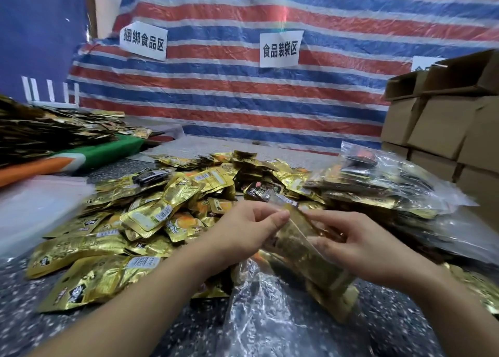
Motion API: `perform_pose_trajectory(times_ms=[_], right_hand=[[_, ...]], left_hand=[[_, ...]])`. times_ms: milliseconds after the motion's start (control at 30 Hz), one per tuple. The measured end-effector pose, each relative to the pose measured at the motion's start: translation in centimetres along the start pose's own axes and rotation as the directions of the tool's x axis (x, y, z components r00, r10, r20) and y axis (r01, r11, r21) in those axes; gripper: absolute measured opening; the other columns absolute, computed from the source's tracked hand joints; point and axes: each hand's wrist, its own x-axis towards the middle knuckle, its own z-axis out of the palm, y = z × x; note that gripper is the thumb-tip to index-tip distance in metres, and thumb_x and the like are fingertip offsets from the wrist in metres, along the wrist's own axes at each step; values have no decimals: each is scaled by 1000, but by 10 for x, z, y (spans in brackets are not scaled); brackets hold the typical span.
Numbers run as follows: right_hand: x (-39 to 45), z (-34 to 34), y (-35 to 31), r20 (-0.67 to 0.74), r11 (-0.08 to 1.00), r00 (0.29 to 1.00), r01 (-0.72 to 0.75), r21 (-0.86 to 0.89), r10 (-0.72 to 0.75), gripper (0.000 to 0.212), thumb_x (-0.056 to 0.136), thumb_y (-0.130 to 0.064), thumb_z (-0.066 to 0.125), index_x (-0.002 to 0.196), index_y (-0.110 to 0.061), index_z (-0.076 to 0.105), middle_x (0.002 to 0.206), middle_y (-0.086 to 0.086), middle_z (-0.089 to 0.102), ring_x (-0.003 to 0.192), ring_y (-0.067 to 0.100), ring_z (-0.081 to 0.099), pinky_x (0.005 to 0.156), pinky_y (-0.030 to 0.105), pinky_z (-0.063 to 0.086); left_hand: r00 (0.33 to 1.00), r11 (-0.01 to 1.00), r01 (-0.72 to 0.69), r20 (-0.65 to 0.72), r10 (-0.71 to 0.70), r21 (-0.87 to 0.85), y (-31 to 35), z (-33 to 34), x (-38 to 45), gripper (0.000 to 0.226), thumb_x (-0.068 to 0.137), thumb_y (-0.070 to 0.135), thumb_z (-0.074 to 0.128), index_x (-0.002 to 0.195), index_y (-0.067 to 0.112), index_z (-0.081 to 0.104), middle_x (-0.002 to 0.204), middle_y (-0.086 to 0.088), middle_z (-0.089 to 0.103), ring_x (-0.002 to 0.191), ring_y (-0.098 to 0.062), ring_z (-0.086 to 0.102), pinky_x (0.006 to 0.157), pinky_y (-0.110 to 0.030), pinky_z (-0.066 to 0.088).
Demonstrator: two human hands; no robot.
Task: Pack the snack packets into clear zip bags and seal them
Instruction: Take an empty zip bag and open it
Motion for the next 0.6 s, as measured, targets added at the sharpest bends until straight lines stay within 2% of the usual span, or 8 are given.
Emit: perform_pose_trajectory(times_ms=[67,167,233,300,333,400,467,600], right_hand=[[1,5,-1,-5,997,1000,-18,-71,18,49,91,-33,67,101,-79,52,99,-41,64,92,-13,63,71,9,50],[2,4,-1,-117,995,989,-97,-39,91,24,89,-50,59,112,-52,63,92,-25,69,83,-4,65,70,21,52],[1,1,-2,-154,989,978,-131,70,140,42,81,-65,49,109,-41,68,96,-21,72,85,-2,67,75,27,53],[-1,0,-5,-113,980,979,-152,130,167,47,76,-67,54,109,-37,69,95,-18,74,84,0,70,77,29,56],[-1,0,-5,-94,979,980,-166,118,177,44,76,-61,62,110,-34,69,93,-16,75,83,2,71,77,30,57],[1,1,-3,-122,980,974,-184,80,193,24,82,-36,75,104,-26,71,87,-10,76,78,6,72,75,33,58],[3,1,-1,-197,977,959,-186,109,204,12,84,-15,76,94,-23,73,80,-6,76,71,10,72,68,30,58],[3,-1,-3,-326,955,926,-100,279,193,8,84,-10,74,81,-18,75,72,3,75,60,11,68,55,19,52]], left_hand=[[1000,1000,0,-22,1,21,-1,0,0,23,99,26,56,90,18,76,80,-1,76,72,-13,71,65,-24,55],[997,1000,-13,-76,15,22,-2,0,1,25,99,25,56,89,16,76,82,-6,76,73,-18,71,65,-29,57],[990,999,-36,-133,41,34,-3,1,2,29,100,25,55,86,9,74,83,-20,72,68,-25,66,65,-40,55],[984,999,-44,-171,45,10,-3,0,2,35,101,25,53,76,11,73,78,-21,71,62,-23,65,59,-41,51],[983,998,-47,-177,39,-37,-2,0,2,37,101,24,52,72,13,72,73,-15,72,58,-20,66,55,-37,51],[984,985,-41,-178,11,-166,0,-2,3,37,102,23,49,75,12,70,70,-7,73,55,-18,68,50,-31,52],[981,968,-52,-194,4,-244,2,-5,3,34,103,24,47,81,9,69,72,-6,73,56,-20,69,48,-27,53],[984,955,-45,-177,-8,-294,4,-9,3,34,102,30,46,90,8,69,76,-8,74,64,-24,72,49,-25,53]])
